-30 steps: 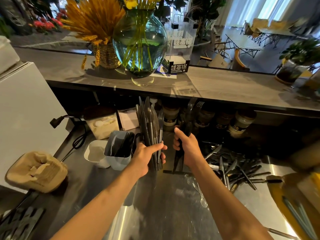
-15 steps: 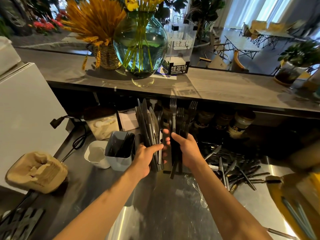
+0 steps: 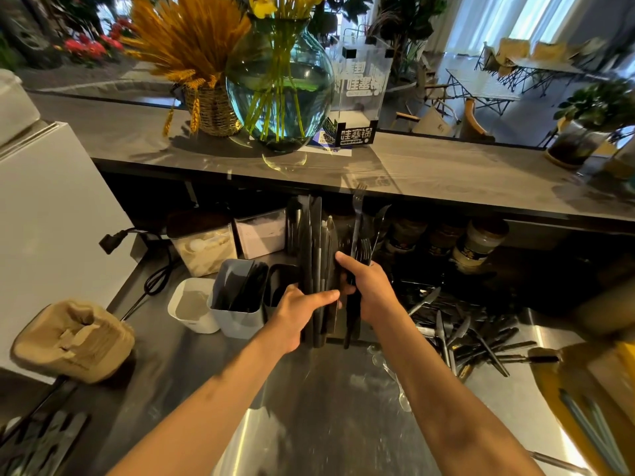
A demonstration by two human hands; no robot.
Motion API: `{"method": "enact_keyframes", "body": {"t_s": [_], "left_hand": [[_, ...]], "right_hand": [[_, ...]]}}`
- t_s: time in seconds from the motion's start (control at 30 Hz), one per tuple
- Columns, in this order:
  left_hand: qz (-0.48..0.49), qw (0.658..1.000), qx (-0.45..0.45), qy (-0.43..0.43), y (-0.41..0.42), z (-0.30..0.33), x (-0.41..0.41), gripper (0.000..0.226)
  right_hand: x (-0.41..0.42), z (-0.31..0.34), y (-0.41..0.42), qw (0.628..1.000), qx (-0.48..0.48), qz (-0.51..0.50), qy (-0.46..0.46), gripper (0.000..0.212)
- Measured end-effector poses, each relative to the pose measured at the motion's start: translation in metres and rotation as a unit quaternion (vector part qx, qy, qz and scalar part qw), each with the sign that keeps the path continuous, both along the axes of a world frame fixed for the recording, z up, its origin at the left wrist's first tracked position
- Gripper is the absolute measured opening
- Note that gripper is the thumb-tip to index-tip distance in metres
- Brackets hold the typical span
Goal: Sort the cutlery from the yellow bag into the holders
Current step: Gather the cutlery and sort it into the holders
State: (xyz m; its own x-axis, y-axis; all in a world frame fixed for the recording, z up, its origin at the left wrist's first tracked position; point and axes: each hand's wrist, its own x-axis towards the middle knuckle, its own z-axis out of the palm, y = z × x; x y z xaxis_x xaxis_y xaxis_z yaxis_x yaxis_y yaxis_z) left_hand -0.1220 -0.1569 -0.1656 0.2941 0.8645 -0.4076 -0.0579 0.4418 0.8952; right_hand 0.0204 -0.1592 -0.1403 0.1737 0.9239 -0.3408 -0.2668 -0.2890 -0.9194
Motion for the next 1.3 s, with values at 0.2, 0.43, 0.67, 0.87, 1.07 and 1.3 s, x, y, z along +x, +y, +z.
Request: {"method": "enact_keyframes", "body": {"t_s": [0.2,0.43,0.67,0.87,1.07,1.3], "left_hand": [[0.025,0.997,-0.041,-0.063,0.005,-0.006,-0.012,0.023],[0.094,0.989,-0.033,-0.11,0.021,-0.014,-0.036,0.004],[0.11,0.988,-0.032,-0.101,0.03,-0.013,-0.044,0.008],[0.147,0.983,-0.036,-0.109,0.039,-0.014,-0.048,0.009],[0.148,0.983,-0.029,-0.101,0.043,-0.013,-0.046,0.01],[0.158,0.979,-0.021,-0.125,0.048,-0.01,-0.052,0.009]], "right_hand": [[0.002,-0.005,0.006,0.999,0.018,-0.026,-0.008,0.016],[-0.004,-0.006,0.025,0.984,0.065,-0.038,0.162,0.015],[-0.028,-0.008,0.034,0.996,0.007,0.093,-0.004,0.028],[-0.037,-0.029,0.041,0.979,-0.055,0.11,-0.165,0.032],[-0.037,-0.035,0.04,0.933,-0.017,0.01,-0.36,0.036],[-0.039,-0.023,0.05,0.919,0.011,-0.035,-0.393,0.015]]}}
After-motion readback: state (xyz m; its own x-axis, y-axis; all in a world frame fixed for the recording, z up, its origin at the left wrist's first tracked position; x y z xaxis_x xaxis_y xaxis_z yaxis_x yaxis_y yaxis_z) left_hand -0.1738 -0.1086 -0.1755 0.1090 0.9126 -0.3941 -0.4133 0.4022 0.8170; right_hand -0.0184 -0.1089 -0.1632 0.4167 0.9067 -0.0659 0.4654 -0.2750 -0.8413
